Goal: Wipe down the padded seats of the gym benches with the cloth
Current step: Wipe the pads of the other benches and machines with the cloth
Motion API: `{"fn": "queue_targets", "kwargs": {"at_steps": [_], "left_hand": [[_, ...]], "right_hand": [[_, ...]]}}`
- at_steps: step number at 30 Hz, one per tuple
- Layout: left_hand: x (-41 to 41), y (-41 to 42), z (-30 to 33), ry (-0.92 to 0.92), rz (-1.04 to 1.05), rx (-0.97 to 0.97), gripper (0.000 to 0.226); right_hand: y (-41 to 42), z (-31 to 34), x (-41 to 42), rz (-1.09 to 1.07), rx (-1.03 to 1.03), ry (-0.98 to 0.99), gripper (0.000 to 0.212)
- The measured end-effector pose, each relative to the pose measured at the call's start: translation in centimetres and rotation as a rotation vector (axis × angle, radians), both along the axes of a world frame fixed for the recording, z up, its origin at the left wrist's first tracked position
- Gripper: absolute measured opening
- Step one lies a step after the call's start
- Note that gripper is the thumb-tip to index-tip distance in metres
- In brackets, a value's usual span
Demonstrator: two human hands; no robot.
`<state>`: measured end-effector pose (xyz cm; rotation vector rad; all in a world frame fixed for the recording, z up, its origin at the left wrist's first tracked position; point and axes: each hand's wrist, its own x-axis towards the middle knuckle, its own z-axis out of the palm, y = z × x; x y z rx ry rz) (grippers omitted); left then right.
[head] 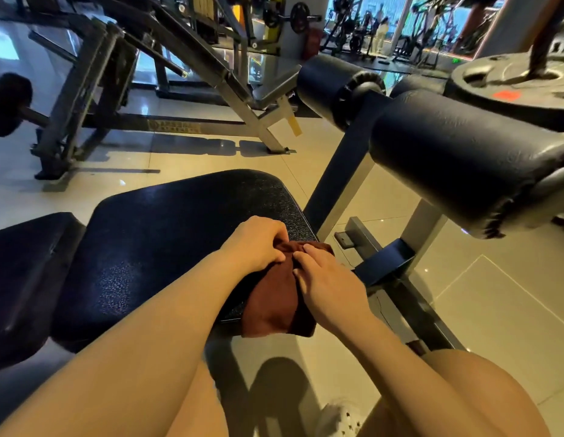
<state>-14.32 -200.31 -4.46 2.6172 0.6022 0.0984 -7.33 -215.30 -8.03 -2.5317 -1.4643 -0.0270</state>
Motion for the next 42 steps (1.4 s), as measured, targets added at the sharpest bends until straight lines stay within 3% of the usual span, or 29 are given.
{"fn": "queue_targets", "kwargs": {"at_steps": [6, 11, 16, 20, 26, 30, 33, 37, 42], "left_hand": [[2.8, -3.6, 2.9, -0.171, -0.128, 0.001, 0.008], [1.7, -5.4, 4.6, -0.156, -0.248, -0.079, 0.016], [-1.9, -7.0, 6.8, -0.345, -0.272, -0.108, 0.019], [-4.5, -8.0, 8.3, -0.507, -0.255, -0.156, 0.028], [-6.8, -8.5, 10.3, -0.675, -0.179, -0.249, 0.037], [-8.3, -8.6, 12.4, -0.736, -0.203, -0.356, 0.03], [-9.1, -8.6, 13.6, -0.672, -0.26, -0.409, 0.03], [-7.3, -9.9, 12.8, -0.599, -0.214, -0.482, 0.033], [-3.3, -12.8, 10.6, -0.549, -0.16, -0.509, 0.013]], "right_hand": [[-4.9, 2.1, 3.8, -0.19, 0.023, 0.458, 0.035], [-7.6, 3.4, 3.6, -0.196, 0.177, 0.543, 0.039], [-7.4, 5.4, 2.5, -0.058, 0.397, 0.613, 0.014], [-8.7, 7.8, 1.6, 0.064, 0.379, 0.7, 0.009], [-11.5, 11.9, 0.4, 0.102, 0.312, 0.599, 0.014], [-13.1, 15.8, -0.2, 0.048, 0.394, 0.364, 0.012], [-13.9, 20.0, -0.6, 0.07, 0.497, 0.148, 0.01], [-13.6, 25.0, -1.5, 0.116, 0.471, -0.134, 0.011], [-13.7, 28.6, -0.9, 0.129, 0.517, -0.389, 0.015]]}}
